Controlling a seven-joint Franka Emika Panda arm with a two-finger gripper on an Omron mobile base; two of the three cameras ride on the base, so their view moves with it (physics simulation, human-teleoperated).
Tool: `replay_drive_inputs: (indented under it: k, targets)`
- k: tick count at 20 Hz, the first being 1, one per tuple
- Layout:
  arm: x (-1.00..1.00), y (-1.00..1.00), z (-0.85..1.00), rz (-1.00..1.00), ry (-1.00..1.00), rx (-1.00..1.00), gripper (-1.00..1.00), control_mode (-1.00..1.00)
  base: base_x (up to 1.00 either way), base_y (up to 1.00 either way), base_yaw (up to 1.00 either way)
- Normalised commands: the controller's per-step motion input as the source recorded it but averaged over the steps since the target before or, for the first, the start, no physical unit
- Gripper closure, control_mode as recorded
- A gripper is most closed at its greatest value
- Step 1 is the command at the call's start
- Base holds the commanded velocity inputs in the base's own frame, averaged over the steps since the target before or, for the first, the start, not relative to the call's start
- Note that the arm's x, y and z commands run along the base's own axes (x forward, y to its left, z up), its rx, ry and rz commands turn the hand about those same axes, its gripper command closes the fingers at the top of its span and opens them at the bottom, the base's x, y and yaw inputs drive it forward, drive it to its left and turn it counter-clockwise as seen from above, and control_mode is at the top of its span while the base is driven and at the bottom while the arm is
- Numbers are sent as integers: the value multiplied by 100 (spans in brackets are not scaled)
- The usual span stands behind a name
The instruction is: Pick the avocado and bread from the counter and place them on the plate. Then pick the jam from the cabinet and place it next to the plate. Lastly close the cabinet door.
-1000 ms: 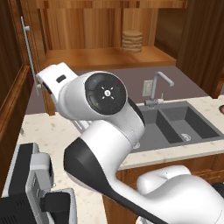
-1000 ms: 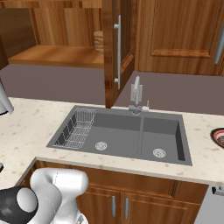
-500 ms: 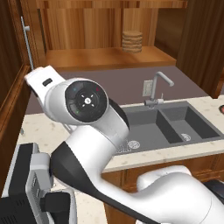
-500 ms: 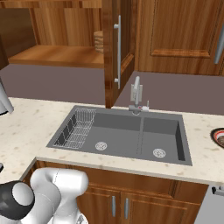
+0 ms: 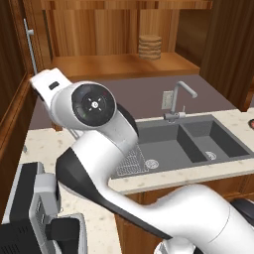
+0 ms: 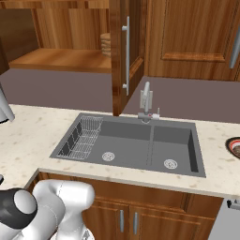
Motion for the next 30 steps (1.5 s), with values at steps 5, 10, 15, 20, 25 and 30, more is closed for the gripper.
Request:
replay_drive_inputs:
  k: [5,10,15,20,25,30]
  targets:
    - [34,5,-1,0,0,2,-100,-100,0,0,0]
    - [29,13,-5,0,0,1,-100,-100,0,0,0]
    - [13,23,-4,0,0,0,-100,-100,0,0,0]
    - [34,-13,0,-3,0,2,-100,-100,0,0,0]
    - [44,-64,0,-12,0,7,-100,-100,0,0,0]
    - [54,-70,0,-12,0,7,-100,-100,0,0,0]
